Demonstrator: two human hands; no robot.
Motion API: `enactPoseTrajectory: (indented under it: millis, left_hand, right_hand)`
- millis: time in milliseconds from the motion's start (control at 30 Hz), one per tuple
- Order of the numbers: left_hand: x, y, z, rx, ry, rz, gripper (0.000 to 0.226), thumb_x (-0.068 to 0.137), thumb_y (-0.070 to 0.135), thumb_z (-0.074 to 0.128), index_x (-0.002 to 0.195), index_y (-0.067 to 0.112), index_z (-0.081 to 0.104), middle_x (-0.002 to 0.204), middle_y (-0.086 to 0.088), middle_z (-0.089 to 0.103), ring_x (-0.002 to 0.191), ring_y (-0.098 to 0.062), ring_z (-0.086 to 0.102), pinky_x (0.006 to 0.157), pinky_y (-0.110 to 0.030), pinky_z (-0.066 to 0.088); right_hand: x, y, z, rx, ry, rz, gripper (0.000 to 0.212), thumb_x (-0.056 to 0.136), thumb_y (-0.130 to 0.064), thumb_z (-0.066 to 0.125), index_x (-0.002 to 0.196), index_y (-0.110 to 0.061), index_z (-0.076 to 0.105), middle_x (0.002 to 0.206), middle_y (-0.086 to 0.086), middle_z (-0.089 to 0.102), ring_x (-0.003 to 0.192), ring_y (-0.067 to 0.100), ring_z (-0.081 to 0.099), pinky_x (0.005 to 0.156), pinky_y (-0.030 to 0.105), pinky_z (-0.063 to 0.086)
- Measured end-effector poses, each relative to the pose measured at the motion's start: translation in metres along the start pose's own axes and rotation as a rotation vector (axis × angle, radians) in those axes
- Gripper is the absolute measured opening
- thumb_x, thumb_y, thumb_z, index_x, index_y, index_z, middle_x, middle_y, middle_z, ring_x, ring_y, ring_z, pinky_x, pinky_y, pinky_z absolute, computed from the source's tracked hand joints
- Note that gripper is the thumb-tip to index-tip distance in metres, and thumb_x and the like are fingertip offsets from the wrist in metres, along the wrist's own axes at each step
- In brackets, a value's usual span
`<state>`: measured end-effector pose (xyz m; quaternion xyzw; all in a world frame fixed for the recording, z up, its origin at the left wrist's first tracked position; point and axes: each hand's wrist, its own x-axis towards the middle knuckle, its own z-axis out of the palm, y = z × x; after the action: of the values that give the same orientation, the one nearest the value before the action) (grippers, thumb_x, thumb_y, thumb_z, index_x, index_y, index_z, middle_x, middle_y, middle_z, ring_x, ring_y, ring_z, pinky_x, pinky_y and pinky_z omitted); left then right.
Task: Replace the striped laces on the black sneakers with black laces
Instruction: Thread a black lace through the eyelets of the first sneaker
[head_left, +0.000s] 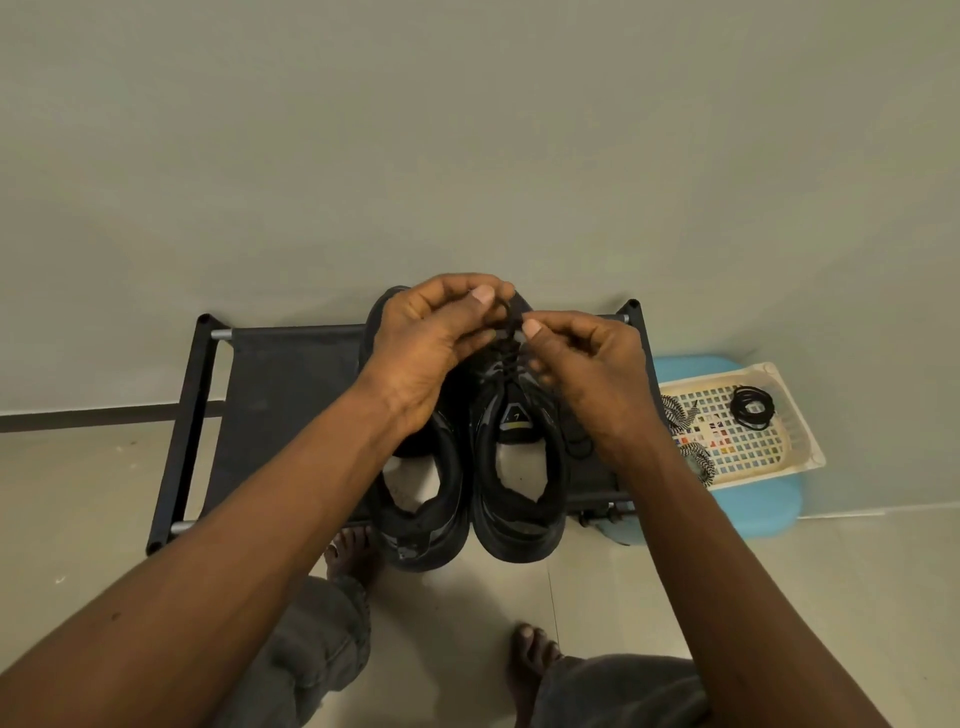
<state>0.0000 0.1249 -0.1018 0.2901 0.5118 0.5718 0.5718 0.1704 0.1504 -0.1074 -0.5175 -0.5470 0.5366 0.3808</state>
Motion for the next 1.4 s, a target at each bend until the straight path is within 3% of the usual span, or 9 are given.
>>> enactPoseTrajectory:
  millis: [67, 167, 300, 400, 500, 767, 1033, 1267, 1400]
  left_hand:
    - [0.0, 0.005, 0.0, -0.155, 0.041, -0.044, 0.009, 0.102, 0.011, 0.061, 0.103, 0.014, 0.07, 0.109, -0.01, 0.079, 0.108, -0.025, 0.075, 0.094, -0.035, 0.06]
    - [0.002, 0.009, -0.005, -0.128, 0.007, -0.076, 0.009, 0.102, 0.011, 0.062, 0.105, 0.013, 0.07, 0.096, -0.006, 0.079, 0.088, -0.019, 0.077, 0.081, -0.032, 0.061]
    - [0.003, -0.001, -0.012, 0.615, -0.136, 0.037, 0.021, 0.095, 0.015, 0.076, 0.115, 0.015, 0.072, 0.081, 0.001, 0.078, 0.067, -0.01, 0.072, 0.073, -0.027, 0.059]
    - [0.0, -0.012, -0.008, 0.953, -0.18, 0.127, 0.013, 0.088, 0.022, 0.083, 0.099, 0.025, 0.077, 0.076, 0.011, 0.076, 0.07, -0.001, 0.072, 0.079, -0.03, 0.062]
    - [0.002, -0.015, -0.003, 1.029, -0.212, 0.187, 0.005, 0.089, 0.025, 0.082, 0.089, 0.029, 0.08, 0.078, 0.013, 0.075, 0.073, 0.0, 0.07, 0.078, -0.029, 0.062]
    - [0.007, -0.027, -0.006, 1.139, -0.229, 0.192, 0.009, 0.094, 0.023, 0.077, 0.1, 0.028, 0.08, 0.088, 0.015, 0.075, 0.081, 0.003, 0.068, 0.083, -0.029, 0.061]
    - [0.002, -0.041, 0.007, 1.218, -0.093, 0.285, 0.001, 0.093, 0.037, 0.074, 0.093, 0.037, 0.075, 0.087, 0.019, 0.06, 0.079, 0.001, 0.055, 0.072, -0.031, 0.047]
    - [0.0, -0.037, 0.014, 1.211, -0.078, 0.285, 0.004, 0.087, 0.034, 0.081, 0.089, 0.03, 0.08, 0.075, 0.018, 0.071, 0.072, 0.003, 0.066, 0.077, -0.033, 0.061]
    - [-0.004, -0.038, 0.017, 1.305, -0.044, 0.371, 0.005, 0.087, 0.034, 0.078, 0.086, 0.029, 0.077, 0.077, 0.014, 0.069, 0.079, -0.007, 0.066, 0.087, -0.041, 0.053]
  right_hand:
    - [0.002, 0.003, -0.007, -0.198, 0.023, 0.007, 0.007, 0.093, -0.026, 0.075, 0.095, -0.02, 0.078, 0.076, 0.001, 0.074, 0.069, 0.018, 0.069, 0.072, 0.038, 0.062]
    - [0.002, 0.007, -0.015, -0.448, -0.134, 0.101, 0.017, 0.086, -0.038, 0.08, 0.084, -0.022, 0.074, 0.07, -0.006, 0.071, 0.06, 0.001, 0.063, 0.062, 0.023, 0.052]
    - [0.002, 0.011, -0.014, -0.646, -0.245, 0.173, 0.029, 0.075, -0.039, 0.089, 0.085, -0.022, 0.069, 0.072, -0.005, 0.069, 0.064, 0.003, 0.063, 0.06, 0.02, 0.046]
    - [0.003, 0.009, -0.017, -0.702, -0.206, 0.157, 0.023, 0.078, -0.035, 0.088, 0.085, -0.022, 0.07, 0.072, -0.006, 0.071, 0.067, 0.002, 0.065, 0.058, 0.017, 0.045]
    - [0.006, 0.007, -0.024, -0.672, -0.194, 0.15, 0.014, 0.083, -0.03, 0.084, 0.086, -0.025, 0.072, 0.075, -0.006, 0.073, 0.071, 0.003, 0.067, 0.065, 0.018, 0.05]
    - [0.008, 0.013, -0.032, -0.415, -0.16, 0.246, 0.012, 0.091, -0.008, 0.075, 0.089, -0.019, 0.07, 0.082, 0.009, 0.077, 0.085, 0.029, 0.075, 0.078, 0.048, 0.064]
    - [0.007, 0.01, -0.033, -0.315, -0.162, 0.311, 0.01, 0.093, -0.003, 0.071, 0.093, -0.013, 0.069, 0.093, 0.019, 0.075, 0.092, 0.03, 0.074, 0.07, 0.034, 0.062]
    - [0.009, 0.013, -0.034, -0.285, -0.143, 0.318, 0.008, 0.089, -0.005, 0.077, 0.091, -0.009, 0.07, 0.09, 0.018, 0.076, 0.09, 0.031, 0.075, 0.074, 0.041, 0.065]
    - [0.009, 0.013, -0.035, -0.279, -0.162, 0.313, 0.009, 0.086, -0.007, 0.08, 0.091, -0.007, 0.072, 0.083, 0.012, 0.077, 0.083, 0.024, 0.076, 0.072, 0.037, 0.064]
